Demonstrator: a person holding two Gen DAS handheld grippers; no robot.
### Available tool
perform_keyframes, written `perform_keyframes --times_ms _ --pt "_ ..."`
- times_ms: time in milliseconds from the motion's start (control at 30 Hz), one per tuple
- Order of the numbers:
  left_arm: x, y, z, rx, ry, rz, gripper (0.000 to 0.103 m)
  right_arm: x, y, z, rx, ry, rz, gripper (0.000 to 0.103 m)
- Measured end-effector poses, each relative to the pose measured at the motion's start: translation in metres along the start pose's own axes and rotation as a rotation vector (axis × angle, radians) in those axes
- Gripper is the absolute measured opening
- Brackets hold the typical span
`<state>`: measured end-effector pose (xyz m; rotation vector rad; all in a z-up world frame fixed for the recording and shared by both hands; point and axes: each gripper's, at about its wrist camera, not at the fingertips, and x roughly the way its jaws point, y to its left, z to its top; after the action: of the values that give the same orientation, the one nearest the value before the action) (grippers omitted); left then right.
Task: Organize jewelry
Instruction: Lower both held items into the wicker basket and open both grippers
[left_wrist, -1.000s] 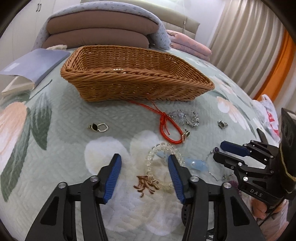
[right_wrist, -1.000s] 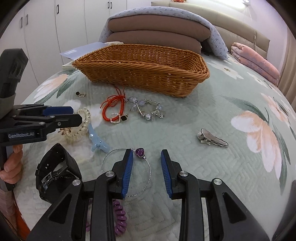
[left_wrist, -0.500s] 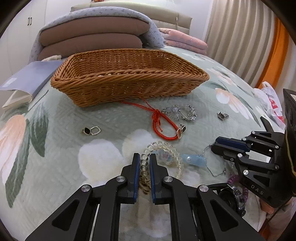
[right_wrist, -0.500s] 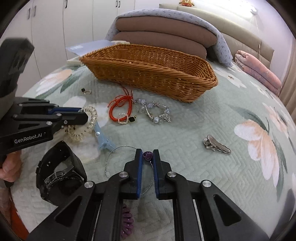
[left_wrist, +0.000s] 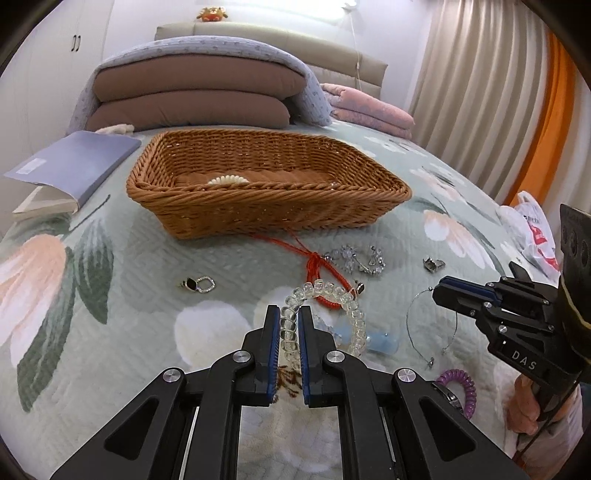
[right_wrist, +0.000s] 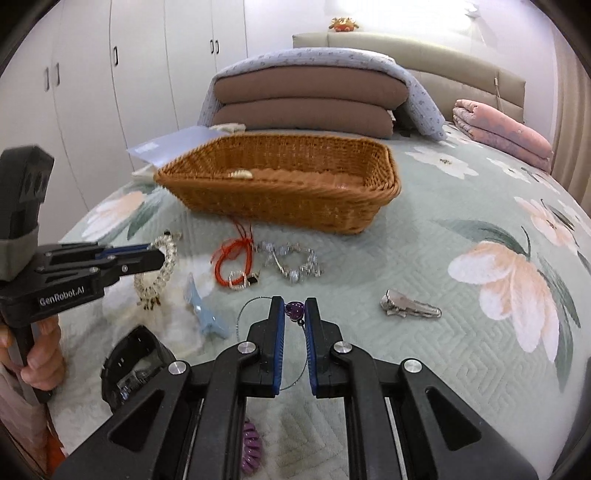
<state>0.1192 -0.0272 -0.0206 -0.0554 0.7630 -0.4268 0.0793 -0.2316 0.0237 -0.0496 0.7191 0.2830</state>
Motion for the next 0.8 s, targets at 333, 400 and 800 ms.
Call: perform_keyframes --times_ms 333,400,800 --pt "-0.019 0.009 0.005 -0.037 -0.051 -0.019 0.01 -0.019 0.001 0.019 0.06 -0.11 0.028 0.012" --pt "-0.022 0.011 0.006 -0.043 -0.061 -0.024 0.01 -0.021 0.003 0.023 0.066 -0.123 0.029 0.012" --pt "-0.056 0.016 0.029 -0.061 -0.152 -0.02 0.01 -0.048 0.011 0.061 0.096 -0.237 0.074 0.012"
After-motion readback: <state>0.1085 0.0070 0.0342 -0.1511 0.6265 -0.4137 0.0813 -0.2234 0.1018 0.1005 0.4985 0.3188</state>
